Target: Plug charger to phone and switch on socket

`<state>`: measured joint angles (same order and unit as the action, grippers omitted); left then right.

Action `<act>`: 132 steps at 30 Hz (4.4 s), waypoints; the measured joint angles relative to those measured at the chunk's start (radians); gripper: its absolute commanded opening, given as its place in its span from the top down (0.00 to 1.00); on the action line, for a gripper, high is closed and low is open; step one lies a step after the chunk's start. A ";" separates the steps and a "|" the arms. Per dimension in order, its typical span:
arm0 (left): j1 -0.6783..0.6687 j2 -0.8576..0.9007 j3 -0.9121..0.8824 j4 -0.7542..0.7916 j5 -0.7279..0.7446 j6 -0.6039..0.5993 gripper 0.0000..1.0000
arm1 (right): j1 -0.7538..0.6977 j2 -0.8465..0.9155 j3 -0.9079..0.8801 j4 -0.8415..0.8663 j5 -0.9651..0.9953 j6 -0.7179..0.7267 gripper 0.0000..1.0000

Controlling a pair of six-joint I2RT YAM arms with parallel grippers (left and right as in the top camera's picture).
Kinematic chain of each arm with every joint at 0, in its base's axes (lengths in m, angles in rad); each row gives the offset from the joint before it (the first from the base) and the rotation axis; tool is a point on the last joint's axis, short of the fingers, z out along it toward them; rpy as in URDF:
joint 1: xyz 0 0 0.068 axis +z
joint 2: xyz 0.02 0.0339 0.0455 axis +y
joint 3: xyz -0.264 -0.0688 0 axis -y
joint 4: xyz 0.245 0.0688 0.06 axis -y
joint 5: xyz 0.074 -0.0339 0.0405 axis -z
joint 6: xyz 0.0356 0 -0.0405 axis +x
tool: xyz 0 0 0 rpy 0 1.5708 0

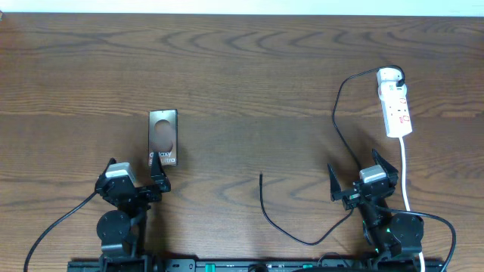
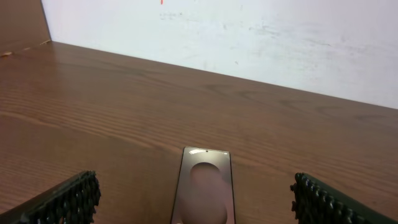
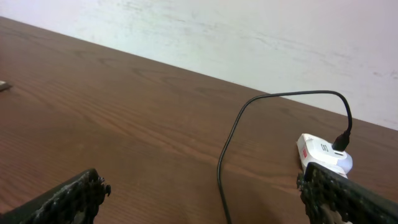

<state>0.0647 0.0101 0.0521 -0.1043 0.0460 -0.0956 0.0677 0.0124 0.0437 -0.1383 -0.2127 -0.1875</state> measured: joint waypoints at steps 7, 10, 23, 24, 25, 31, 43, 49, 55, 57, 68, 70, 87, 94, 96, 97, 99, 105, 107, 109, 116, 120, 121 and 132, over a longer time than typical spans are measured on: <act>0.000 0.000 0.000 0.000 0.000 0.000 0.03 | 0.000 0.000 0.000 0.000 0.000 0.000 0.01; 0.000 0.000 0.000 0.000 0.000 0.000 0.03 | 0.000 0.000 0.000 0.000 0.000 0.000 0.01; 0.000 0.000 0.000 0.000 0.000 0.000 0.03 | 0.000 0.000 0.000 0.000 0.000 0.000 0.01; 0.000 0.000 0.000 0.000 0.000 0.000 0.03 | 0.000 0.000 0.000 0.000 0.000 0.000 0.01; 0.000 0.000 0.000 0.000 0.000 0.000 0.03 | 0.000 0.000 0.000 0.000 0.000 0.000 0.01; 0.000 0.000 0.000 0.000 0.000 0.000 0.03 | 0.000 0.000 0.000 0.000 0.000 0.000 0.01; 0.000 0.000 0.000 0.000 0.000 0.000 0.03 | 0.000 0.000 0.000 0.000 0.000 0.000 0.01; 0.000 0.000 0.000 0.000 0.000 0.000 0.03 | 0.000 0.000 0.000 0.000 0.000 0.000 0.01; 0.000 0.000 0.000 0.000 0.000 0.000 0.03 | 0.000 0.000 0.000 0.000 0.000 0.000 0.01; 0.000 0.000 0.000 0.000 0.000 0.000 0.03 | 0.000 0.000 0.000 0.000 0.000 0.000 0.01; 0.000 0.000 0.000 0.000 0.000 0.000 0.03 | 0.000 0.000 0.000 0.000 0.000 0.000 0.01; 0.000 0.000 0.000 0.000 0.000 0.000 0.03 | 0.000 0.000 0.000 0.000 0.000 0.000 0.01; 0.000 0.000 0.000 0.000 0.000 0.000 0.03 | 0.000 0.000 0.000 0.000 0.000 0.000 0.01; 0.000 0.000 0.000 0.000 0.000 0.000 0.03 | 0.000 0.000 0.000 0.000 0.000 0.000 0.01; 0.000 0.000 0.000 0.000 0.000 0.000 0.03 | 0.000 0.000 0.000 0.000 0.000 0.000 0.01; 0.000 0.000 0.000 0.000 0.000 0.000 0.03 | 0.000 0.000 0.000 0.000 0.000 0.000 0.01; 0.000 0.000 0.000 0.001 0.000 0.000 0.03 | 0.000 0.000 0.000 0.000 0.000 0.000 0.01; 0.000 0.000 0.000 0.005 0.012 0.000 0.03 | 0.000 0.000 0.000 0.000 0.000 0.000 0.01; 0.000 0.002 0.005 0.000 0.022 0.000 0.03 | 0.000 0.000 0.000 0.000 0.000 0.000 0.01; 0.000 0.019 0.029 -0.020 0.031 -0.001 0.03 | 0.000 0.000 0.000 0.000 0.000 0.000 0.01; 0.000 0.294 0.384 -0.183 0.038 -0.001 0.03 | 0.000 0.000 0.000 0.000 0.001 0.000 0.01; 0.000 0.665 0.830 -0.515 0.051 0.000 0.03 | 0.000 -0.002 0.000 0.001 0.001 0.000 0.01; 0.000 0.751 0.929 -0.591 0.057 0.002 0.02 | 0.000 -0.002 0.000 0.002 0.000 0.000 0.01; 0.000 1.401 1.360 -0.902 0.091 0.014 0.03 | 0.000 -0.001 0.000 0.000 0.001 0.000 0.01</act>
<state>0.0647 1.4113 1.4120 -1.0061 0.1371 -0.0811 0.0677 0.0116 0.0433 -0.1383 -0.2115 -0.1875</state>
